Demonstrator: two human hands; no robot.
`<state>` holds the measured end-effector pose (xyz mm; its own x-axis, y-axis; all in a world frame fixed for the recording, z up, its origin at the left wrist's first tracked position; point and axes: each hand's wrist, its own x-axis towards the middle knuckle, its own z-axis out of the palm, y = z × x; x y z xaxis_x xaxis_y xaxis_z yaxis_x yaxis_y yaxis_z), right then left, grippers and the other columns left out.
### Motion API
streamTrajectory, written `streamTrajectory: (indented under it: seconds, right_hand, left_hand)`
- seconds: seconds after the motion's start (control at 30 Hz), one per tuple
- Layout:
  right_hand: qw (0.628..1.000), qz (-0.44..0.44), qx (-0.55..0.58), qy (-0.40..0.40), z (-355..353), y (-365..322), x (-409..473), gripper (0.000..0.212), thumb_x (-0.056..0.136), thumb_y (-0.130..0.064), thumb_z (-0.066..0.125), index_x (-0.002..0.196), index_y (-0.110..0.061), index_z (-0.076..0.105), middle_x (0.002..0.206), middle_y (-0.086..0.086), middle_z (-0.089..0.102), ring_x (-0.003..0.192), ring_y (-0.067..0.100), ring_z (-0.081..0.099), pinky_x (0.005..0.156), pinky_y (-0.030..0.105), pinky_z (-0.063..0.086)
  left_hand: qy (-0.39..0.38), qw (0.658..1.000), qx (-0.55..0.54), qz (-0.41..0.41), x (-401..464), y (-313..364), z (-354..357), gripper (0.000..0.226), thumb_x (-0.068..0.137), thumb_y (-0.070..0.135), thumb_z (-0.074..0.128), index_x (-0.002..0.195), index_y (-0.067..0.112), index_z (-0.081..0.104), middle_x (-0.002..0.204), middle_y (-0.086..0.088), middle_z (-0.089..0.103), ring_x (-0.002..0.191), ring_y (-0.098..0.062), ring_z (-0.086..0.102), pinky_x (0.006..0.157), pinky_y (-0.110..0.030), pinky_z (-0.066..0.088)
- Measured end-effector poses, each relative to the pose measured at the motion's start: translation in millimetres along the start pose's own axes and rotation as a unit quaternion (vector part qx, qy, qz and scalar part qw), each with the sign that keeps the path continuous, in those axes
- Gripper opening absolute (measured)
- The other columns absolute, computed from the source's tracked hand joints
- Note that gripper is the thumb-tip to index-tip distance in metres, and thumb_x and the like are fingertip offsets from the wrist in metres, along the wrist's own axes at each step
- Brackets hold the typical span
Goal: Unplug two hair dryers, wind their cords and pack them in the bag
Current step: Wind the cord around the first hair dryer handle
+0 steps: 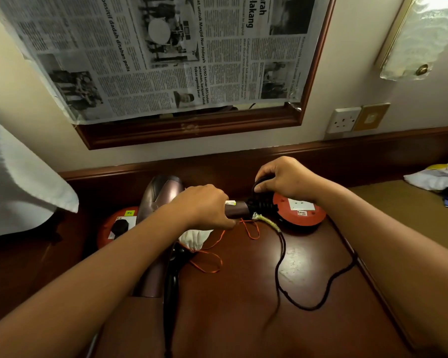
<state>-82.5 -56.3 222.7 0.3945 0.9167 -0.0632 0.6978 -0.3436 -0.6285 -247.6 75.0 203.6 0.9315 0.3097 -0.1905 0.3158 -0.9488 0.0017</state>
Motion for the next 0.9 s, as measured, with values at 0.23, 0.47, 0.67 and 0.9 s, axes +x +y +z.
streamTrajectory:
  seconds: [0.23,0.47,0.67,0.9]
  right_hand:
    - [0.995,-0.004,-0.068,0.076,16,-17,-19,0.012,0.09,-0.021,0.061,0.085,-0.015,0.07,0.079,0.0,0.066,0.072,0.014,0.061,0.061,0.027,0.049]
    - [0.996,0.04,0.001,0.077,55,-15,-43,0.021,0.094,-0.008,0.041,0.105,-0.008,0.059,0.086,0.008,0.062,0.074,0.025,0.056,0.056,0.032,0.039]
    - [0.97,0.059,0.215,0.097,83,-2,-52,0.02,0.096,-0.003,0.042,0.109,-0.014,0.052,0.08,-0.002,0.061,0.063,0.012,0.052,0.06,0.031,0.043]
    - [0.85,0.143,0.506,-0.028,98,14,-61,0.026,0.101,-0.025,0.041,0.087,-0.007,0.053,0.058,0.003,0.042,0.042,0.01,0.029,0.04,0.022,0.024]
  left_hand:
    - [0.003,0.998,-0.027,-0.056,10,4,10,0.042,0.077,0.063,0.057,0.086,0.022,0.063,0.073,0.003,0.057,0.064,-0.015,0.056,0.056,-0.029,0.042]
    - [0.02,0.994,-0.061,-0.09,14,1,16,0.056,0.074,0.072,0.053,0.085,0.018,0.064,0.074,0.002,0.06,0.067,-0.018,0.059,0.059,-0.03,0.046]
    - [0.022,0.991,-0.082,-0.108,18,0,17,0.044,0.075,0.063,0.056,0.083,0.02,0.064,0.069,0.003,0.058,0.061,-0.013,0.055,0.052,-0.027,0.038]
    - [0.031,0.991,-0.096,-0.093,19,1,14,0.035,0.074,0.06,0.057,0.076,0.025,0.058,0.068,0.005,0.057,0.06,-0.012,0.054,0.05,-0.026,0.036]
